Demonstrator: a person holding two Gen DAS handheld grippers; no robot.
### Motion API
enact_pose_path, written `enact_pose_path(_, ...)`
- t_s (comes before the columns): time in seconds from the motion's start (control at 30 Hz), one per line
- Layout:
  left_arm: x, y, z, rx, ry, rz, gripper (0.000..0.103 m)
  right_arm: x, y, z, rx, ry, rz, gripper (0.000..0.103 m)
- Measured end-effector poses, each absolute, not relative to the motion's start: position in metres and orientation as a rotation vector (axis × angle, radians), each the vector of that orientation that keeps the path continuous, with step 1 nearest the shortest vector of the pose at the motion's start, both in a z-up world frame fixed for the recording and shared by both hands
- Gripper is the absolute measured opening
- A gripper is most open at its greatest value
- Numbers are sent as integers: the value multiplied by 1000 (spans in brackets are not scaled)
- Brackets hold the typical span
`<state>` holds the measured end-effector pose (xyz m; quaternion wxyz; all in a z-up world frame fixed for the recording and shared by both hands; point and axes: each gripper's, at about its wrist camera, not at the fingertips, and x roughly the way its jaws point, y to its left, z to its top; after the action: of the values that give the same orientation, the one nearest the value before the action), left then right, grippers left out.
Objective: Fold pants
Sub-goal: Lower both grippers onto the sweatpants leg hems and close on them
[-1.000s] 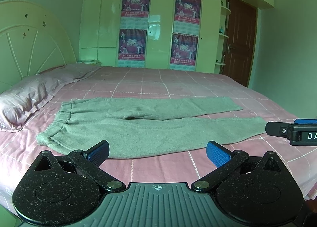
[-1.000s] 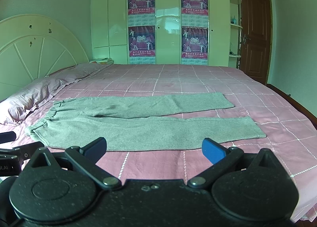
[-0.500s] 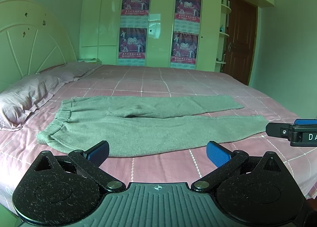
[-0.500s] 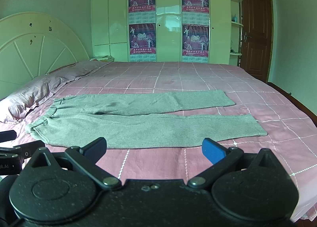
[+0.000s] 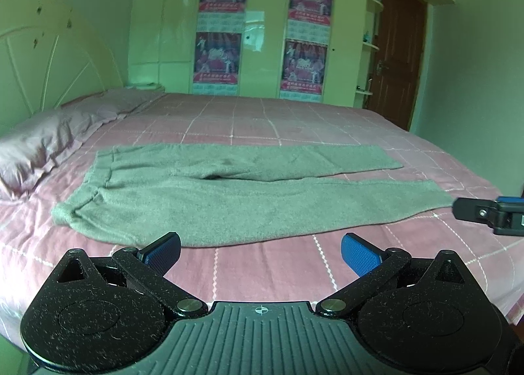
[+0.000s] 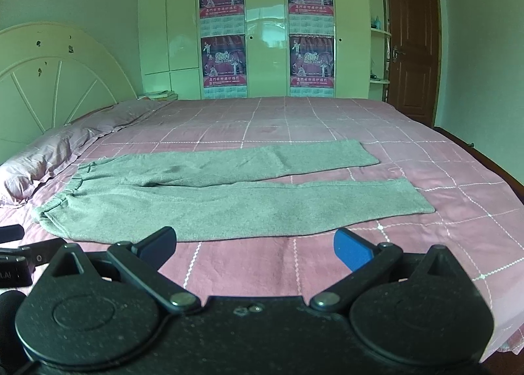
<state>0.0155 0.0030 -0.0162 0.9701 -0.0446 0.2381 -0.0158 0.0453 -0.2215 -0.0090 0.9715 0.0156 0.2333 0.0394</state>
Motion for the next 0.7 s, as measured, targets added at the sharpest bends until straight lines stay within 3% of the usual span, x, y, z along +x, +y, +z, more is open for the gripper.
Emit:
enact_pose_path(0.33,120,126,-51,-276,695,-8,103,158,-230,14,101,399,284,97)
enact_pose_path(0.57,260,247,-28,-143,626,121,103,339,-218,23,7,494,419,97)
enact_pose_path(0.7,353,299,-50,-94,679,144,101,438,-190,8,-124,553,426,88)
